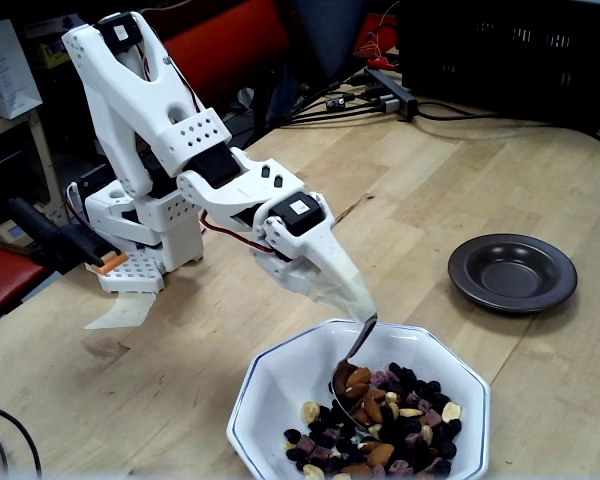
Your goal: Use spoon to transfer food from the white bowl to brown plate
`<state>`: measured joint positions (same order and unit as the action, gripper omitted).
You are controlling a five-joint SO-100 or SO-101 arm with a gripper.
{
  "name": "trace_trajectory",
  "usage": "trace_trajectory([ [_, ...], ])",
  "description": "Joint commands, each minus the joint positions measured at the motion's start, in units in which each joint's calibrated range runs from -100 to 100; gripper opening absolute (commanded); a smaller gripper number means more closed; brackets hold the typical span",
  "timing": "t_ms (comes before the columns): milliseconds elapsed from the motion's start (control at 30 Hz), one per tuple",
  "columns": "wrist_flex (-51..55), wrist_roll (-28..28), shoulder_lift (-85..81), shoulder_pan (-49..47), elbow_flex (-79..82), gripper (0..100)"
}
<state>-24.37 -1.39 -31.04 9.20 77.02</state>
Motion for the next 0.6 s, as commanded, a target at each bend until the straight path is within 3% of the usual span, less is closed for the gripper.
trace_trajectory([
  [0,0.18,0.10,-4.00,0.65,-4.10,4],
  [300,-0.22,0.10,-5.37,0.65,-4.10,4],
  [567,-9.70,2.30,-4.69,0.58,-4.10,4],
])
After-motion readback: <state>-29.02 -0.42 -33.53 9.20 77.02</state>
